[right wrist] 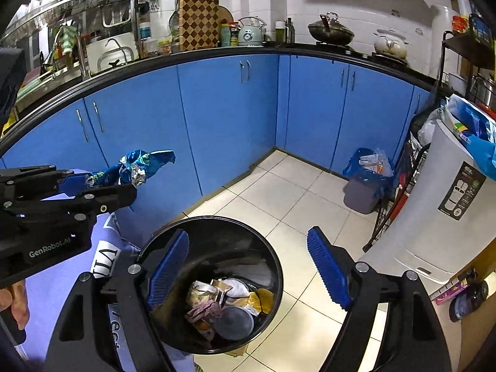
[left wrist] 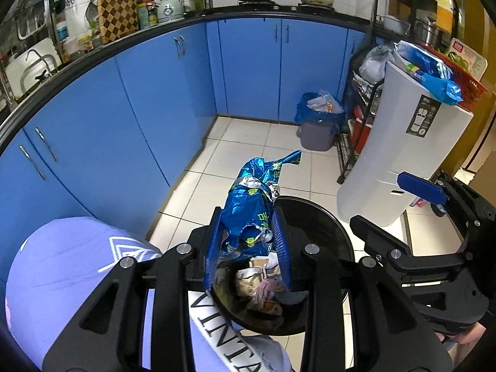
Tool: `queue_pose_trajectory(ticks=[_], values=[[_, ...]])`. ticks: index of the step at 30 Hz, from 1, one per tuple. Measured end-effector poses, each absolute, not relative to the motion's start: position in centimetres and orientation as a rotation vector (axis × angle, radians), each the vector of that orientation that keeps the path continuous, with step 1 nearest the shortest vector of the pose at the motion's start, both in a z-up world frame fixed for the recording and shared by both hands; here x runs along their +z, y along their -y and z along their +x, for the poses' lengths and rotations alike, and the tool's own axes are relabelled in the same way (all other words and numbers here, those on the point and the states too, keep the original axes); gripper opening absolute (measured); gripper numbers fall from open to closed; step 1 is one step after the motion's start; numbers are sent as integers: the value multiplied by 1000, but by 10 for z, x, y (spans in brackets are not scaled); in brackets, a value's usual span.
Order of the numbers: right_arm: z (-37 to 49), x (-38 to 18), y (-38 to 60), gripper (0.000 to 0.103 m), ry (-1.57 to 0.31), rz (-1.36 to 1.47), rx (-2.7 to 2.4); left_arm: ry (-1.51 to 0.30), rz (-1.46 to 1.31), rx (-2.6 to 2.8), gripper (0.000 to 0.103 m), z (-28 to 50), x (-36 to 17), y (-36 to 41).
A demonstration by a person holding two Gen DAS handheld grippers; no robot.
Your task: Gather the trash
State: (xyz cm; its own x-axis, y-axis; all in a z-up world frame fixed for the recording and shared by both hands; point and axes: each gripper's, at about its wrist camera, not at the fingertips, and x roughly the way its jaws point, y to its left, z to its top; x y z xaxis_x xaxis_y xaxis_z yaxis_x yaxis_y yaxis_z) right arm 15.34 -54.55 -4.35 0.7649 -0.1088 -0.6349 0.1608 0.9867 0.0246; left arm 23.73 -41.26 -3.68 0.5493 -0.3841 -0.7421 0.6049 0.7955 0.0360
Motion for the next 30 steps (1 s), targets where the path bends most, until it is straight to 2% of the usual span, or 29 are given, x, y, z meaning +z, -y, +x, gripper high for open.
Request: queue_pose_trajectory(ticks=[2,3,6,12,30], values=[[153,-44,547,77,-684,83,-150,-793,306,-596,54,237,-37,415],[152,-44,548,77,-684,84,-150,-786,305,-599,68,237,-36,416],[151,-46,550,77,-684,88,-149,-763,322,-601,72,234,-33,419],[150,-46,552,77,-684,94,-146,-731,319,-588,100,230,-28,417],[144,-44,546,77,-688,86,-143,-732,319,-536,99,223,-25,412]])
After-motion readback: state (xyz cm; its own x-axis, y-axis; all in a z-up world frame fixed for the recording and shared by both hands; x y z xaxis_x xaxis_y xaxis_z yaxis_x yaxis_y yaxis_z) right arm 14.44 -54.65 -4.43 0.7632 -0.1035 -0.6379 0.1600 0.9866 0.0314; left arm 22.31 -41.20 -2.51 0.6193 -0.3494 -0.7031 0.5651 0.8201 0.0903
